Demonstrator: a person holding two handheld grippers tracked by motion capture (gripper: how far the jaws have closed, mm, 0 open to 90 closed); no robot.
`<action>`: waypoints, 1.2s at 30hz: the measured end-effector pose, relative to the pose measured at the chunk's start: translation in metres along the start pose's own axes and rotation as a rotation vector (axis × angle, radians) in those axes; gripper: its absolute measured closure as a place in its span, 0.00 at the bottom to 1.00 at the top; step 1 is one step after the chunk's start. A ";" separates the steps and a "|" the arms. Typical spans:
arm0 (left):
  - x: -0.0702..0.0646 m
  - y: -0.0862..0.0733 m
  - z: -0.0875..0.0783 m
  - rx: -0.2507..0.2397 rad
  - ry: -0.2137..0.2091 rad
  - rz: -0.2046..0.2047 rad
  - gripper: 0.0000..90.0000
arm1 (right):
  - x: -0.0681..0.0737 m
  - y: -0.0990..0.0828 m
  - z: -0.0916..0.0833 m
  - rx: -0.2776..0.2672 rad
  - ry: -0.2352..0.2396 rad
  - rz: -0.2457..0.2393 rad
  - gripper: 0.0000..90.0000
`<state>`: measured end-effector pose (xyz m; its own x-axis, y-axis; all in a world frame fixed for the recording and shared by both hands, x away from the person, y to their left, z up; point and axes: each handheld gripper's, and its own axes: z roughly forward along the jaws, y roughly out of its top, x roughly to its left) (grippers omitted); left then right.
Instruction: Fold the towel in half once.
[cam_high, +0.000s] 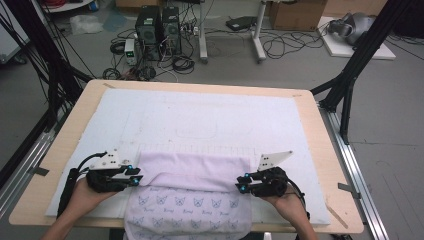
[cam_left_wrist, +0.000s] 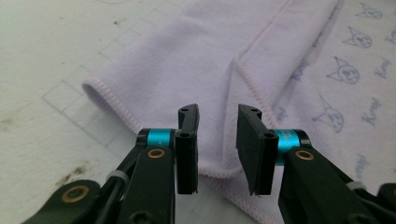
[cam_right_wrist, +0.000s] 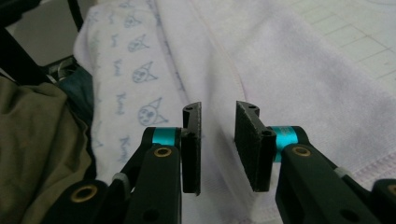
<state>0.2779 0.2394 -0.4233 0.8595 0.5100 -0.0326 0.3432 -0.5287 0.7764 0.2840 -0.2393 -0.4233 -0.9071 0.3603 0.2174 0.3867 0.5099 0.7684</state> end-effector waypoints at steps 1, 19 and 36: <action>0.000 0.001 0.003 0.003 -0.004 -0.002 0.76 | -0.001 0.000 0.002 0.001 0.006 0.007 0.78; -0.003 0.017 0.028 0.025 -0.115 -0.014 0.61 | -0.011 0.005 0.020 0.030 0.010 0.040 0.69; -0.044 -0.004 -0.025 -0.010 -0.101 0.066 0.90 | 0.048 0.004 -0.008 -0.031 0.113 -0.087 0.89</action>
<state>0.2295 0.2363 -0.4094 0.9140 0.4033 -0.0441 0.2814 -0.5519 0.7850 0.2404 -0.2265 -0.4048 -0.9506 0.2244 0.2145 0.3022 0.5103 0.8052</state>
